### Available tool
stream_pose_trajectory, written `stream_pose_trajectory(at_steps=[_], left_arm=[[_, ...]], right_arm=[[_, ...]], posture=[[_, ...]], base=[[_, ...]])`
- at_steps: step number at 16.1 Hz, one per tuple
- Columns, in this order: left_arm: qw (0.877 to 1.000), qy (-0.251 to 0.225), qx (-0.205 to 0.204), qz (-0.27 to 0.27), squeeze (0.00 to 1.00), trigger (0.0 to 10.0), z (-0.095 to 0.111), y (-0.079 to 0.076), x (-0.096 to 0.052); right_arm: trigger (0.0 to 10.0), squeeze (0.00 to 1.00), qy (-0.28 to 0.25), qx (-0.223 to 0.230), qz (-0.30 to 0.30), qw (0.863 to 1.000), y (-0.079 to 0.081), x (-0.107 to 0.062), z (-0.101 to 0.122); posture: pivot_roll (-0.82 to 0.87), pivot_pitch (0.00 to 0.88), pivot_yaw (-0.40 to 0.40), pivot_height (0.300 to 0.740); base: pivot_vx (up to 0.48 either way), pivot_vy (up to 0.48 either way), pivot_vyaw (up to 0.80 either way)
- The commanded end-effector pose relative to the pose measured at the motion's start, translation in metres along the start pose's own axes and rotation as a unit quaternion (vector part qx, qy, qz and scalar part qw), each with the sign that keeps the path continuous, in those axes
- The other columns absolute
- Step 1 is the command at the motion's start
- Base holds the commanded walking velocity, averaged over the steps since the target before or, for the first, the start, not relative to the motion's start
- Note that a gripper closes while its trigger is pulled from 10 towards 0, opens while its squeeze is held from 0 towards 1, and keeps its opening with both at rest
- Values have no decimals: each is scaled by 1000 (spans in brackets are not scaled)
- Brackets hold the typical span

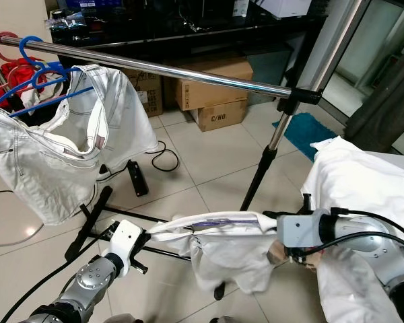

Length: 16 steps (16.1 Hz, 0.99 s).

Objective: Hang hanger

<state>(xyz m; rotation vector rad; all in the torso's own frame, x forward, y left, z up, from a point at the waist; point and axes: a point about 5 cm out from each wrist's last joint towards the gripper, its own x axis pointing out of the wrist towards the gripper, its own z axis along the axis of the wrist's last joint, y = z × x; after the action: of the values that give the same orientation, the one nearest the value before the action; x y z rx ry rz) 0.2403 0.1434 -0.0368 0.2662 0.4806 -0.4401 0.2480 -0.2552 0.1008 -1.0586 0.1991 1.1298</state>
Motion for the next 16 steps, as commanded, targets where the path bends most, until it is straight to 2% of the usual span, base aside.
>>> stream_pose_trajectory(at_steps=[1,3,5,7,11,12,15,16], left_arm=[[1000,22,0,10,0,0,-10,6,-5],[1000,15,0,11,0,0,-7,8,-5],[1000,10,0,11,0,0,-5,9,-4],[1000,0,-4,12,0,0,-4,10,-5],[1000,-9,-6,13,0,0,0,10,-4],[999,-27,-11,19,0,0,8,12,0],[999,-46,-15,22,0,0,19,13,4],[998,-48,-16,22,0,0,20,13,5]], right_arm=[[0,0,27,-30,-4,999,-11,-15,-5],[0,0,57,-78,16,995,-8,-15,-10],[0,0,60,-91,16,994,-8,-13,-10],[0,0,120,-132,0,984,-12,-13,-21],[0,0,111,-138,-2,984,-11,-4,-19],[0,0,87,-131,0,988,-3,10,-13],[0,0,59,-126,14,990,10,26,-4],[0,0,58,-127,21,990,12,26,-4]], posture=[[46,29,-20,740],[44,32,-21,740],[44,32,-21,740],[51,41,-25,740],[51,41,-24,740],[55,41,-29,740],[59,41,-30,740],[59,41,-30,740]], base=[[0,0,0],[0,0,0],[0,0,0],[0,0,0],[0,0,0],[0,0,0],[0,0,0],[0,0,0]])
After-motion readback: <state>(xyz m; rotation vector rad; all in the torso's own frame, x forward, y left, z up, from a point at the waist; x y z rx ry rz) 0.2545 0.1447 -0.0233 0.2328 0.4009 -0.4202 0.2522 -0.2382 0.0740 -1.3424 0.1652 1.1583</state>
